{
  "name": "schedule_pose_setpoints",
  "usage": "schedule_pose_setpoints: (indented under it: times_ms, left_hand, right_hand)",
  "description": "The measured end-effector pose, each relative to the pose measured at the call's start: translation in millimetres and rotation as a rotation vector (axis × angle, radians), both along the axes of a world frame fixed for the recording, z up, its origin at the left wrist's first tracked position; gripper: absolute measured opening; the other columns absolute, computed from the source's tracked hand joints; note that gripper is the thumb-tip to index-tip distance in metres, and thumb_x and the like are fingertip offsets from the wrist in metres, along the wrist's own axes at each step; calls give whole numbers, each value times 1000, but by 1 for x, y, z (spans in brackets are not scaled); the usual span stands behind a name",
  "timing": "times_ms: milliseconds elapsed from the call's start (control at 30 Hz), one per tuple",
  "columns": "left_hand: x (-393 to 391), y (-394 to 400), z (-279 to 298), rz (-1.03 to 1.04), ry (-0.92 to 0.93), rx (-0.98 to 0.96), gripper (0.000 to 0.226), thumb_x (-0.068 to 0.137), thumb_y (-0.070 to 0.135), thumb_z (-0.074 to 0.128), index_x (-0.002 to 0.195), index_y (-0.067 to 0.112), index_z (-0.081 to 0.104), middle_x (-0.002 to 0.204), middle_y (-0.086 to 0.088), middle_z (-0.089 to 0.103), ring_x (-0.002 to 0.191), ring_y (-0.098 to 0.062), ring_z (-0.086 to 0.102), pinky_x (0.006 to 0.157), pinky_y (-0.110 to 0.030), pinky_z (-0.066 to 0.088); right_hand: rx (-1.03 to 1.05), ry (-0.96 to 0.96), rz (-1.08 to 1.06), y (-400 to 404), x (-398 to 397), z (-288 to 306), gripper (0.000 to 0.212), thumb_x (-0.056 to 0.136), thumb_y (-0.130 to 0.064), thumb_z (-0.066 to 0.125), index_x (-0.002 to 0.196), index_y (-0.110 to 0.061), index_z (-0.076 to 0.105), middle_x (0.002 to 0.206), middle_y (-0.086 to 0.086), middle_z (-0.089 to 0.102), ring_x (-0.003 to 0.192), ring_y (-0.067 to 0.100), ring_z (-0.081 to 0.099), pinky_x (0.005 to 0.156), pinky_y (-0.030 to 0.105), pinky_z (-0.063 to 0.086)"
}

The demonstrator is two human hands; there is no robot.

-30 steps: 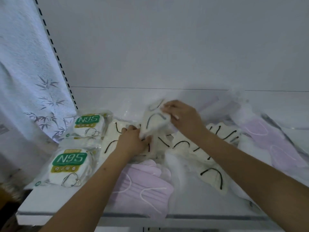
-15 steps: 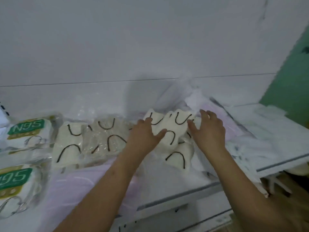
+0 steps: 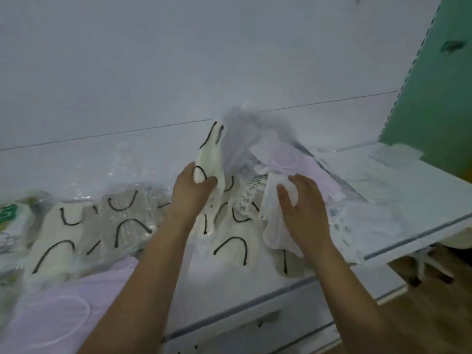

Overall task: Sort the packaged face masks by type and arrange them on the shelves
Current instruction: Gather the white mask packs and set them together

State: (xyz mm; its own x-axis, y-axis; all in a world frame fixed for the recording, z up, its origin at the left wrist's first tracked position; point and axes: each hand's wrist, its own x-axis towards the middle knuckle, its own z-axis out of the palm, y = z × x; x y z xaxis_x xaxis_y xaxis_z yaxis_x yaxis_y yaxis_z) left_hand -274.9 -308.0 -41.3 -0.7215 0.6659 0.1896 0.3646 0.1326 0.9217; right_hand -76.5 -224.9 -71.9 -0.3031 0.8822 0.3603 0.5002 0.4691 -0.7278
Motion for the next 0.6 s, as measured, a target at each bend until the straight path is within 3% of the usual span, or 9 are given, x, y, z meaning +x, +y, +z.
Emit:
schedule_pose_setpoints:
  times_ms: [100, 167, 200, 233, 300, 333, 400, 500, 600]
  left_hand:
    - [34, -5, 15, -131, 285, -21, 56, 84, 33, 75, 130, 37, 45, 115, 26, 56, 106, 1, 55, 86, -10, 44]
    - [50, -10, 6, -367, 404, -278, 104, 70, 63, 76, 153, 47, 15, 147, 19, 39, 133, -2, 37, 112, -25, 31]
    - [52, -15, 1, -459, 359, -409, 115, 65, 74, 72, 155, 49, 4, 156, 17, 27, 142, -5, 26, 118, -32, 25]
    - [52, -19, -3, -480, 225, -455, 116, 65, 79, 68, 155, 49, 2, 158, 18, 22, 146, -6, 22, 120, -35, 23]
    - [41, -23, -14, -251, 66, -368, 94, 81, 71, 61, 158, 37, 18, 155, 9, 33, 144, -11, 32, 116, -32, 30]
    - [29, -19, -22, -42, 138, -361, 80, 91, 60, 58, 157, 27, 27, 152, 0, 41, 140, -18, 39, 112, -32, 33]
    - [9, -6, -33, 259, 338, -565, 69, 100, 45, 52, 155, 11, 28, 149, -20, 44, 135, -35, 44, 110, -41, 35]
    - [1, 7, -44, 365, 339, -955, 86, 97, 57, 50, 156, 7, 14, 152, -27, 33, 140, -43, 35, 113, -50, 31]
    - [-3, 14, -40, 368, 312, -911, 82, 90, 51, 66, 146, 3, 31, 144, -24, 44, 132, -39, 45, 105, -43, 39]
  right_hand:
    - [-414, 318, 317, -4, -23, 45, 82, 77, -70, 58, 144, -26, 41, 127, -10, 57, 119, 7, 55, 99, 23, 45]
    - [-543, 377, 352, 7, -34, 51, 69, 77, -56, 73, 134, -23, 52, 118, -7, 64, 110, 11, 62, 98, 35, 51]
    - [-537, 385, 299, 16, -34, 50, 54, 80, -41, 77, 126, -19, 59, 116, -4, 67, 106, 13, 63, 98, 38, 51]
    - [-540, 400, 242, 25, -29, 48, 43, 82, -27, 77, 120, -17, 61, 114, -2, 67, 106, 15, 64, 98, 40, 51]
    - [-616, 475, 213, 41, -17, 38, 37, 82, -12, 74, 118, -15, 63, 113, 0, 67, 107, 21, 64, 99, 44, 51]
    - [-663, 529, 220, 48, -13, 32, 40, 82, -9, 73, 121, -14, 63, 115, 0, 68, 108, 23, 64, 99, 46, 50]
    - [-744, 629, 230, 59, -7, 26, 44, 82, -6, 72, 125, -15, 62, 118, 2, 68, 108, 24, 64, 99, 48, 50]
    - [-824, 702, 254, 67, -5, 20, 39, 85, -2, 69, 120, -18, 64, 117, 2, 69, 103, 21, 66, 95, 43, 53]
    - [-843, 728, 274, 71, 1, 19, 35, 85, -1, 67, 115, -19, 65, 110, -1, 71, 101, 20, 68, 89, 39, 54]
